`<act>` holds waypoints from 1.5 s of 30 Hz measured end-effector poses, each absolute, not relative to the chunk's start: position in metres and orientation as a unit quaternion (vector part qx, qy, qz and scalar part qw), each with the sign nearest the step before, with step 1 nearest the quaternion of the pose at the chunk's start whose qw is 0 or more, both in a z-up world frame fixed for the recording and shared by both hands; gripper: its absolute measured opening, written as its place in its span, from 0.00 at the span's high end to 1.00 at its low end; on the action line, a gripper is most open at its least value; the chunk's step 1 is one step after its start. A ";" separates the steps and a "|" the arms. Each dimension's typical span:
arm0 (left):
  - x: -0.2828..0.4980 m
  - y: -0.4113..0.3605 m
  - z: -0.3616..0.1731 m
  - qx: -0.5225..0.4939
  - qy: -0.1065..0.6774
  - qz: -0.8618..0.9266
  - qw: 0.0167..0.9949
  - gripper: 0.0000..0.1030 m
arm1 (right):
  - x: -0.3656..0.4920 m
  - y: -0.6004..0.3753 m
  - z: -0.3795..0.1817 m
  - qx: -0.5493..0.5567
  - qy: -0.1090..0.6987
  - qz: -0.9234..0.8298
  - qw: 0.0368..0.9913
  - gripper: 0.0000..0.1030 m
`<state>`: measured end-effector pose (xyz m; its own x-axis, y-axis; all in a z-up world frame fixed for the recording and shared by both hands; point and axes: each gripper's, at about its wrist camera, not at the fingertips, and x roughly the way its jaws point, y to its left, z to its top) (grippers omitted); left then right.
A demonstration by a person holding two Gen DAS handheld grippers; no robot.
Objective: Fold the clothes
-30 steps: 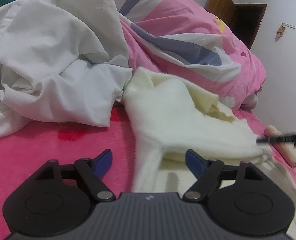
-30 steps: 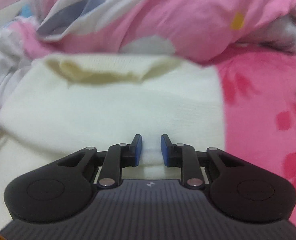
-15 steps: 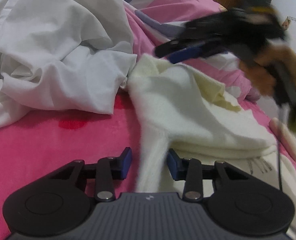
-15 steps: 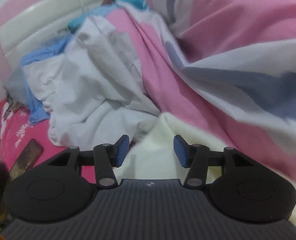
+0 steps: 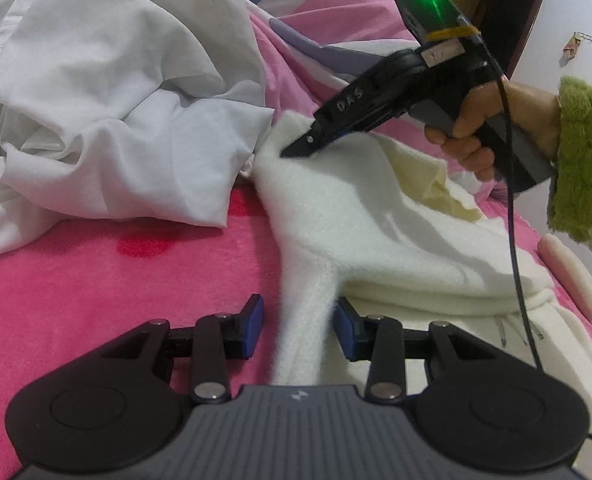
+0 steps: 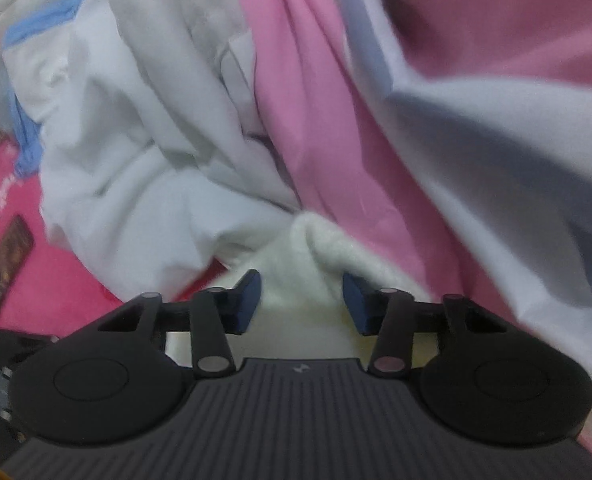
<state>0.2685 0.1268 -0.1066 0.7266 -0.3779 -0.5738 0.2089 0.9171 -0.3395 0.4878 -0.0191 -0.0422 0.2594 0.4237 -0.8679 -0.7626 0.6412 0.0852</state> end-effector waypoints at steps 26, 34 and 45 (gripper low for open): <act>0.267 0.124 -0.102 -0.113 0.336 -0.156 0.922 0.62 | 0.420 -0.080 0.012 -0.113 0.303 0.452 0.832 0.92; 0.268 0.124 -0.103 -0.120 0.337 -0.158 0.920 0.62 | 0.436 -0.054 -0.083 -0.261 0.314 0.339 0.848 0.96; 0.264 0.122 -0.103 -0.110 0.337 -0.157 0.922 0.62 | 0.423 -0.044 -0.060 -0.209 0.294 0.417 0.834 0.95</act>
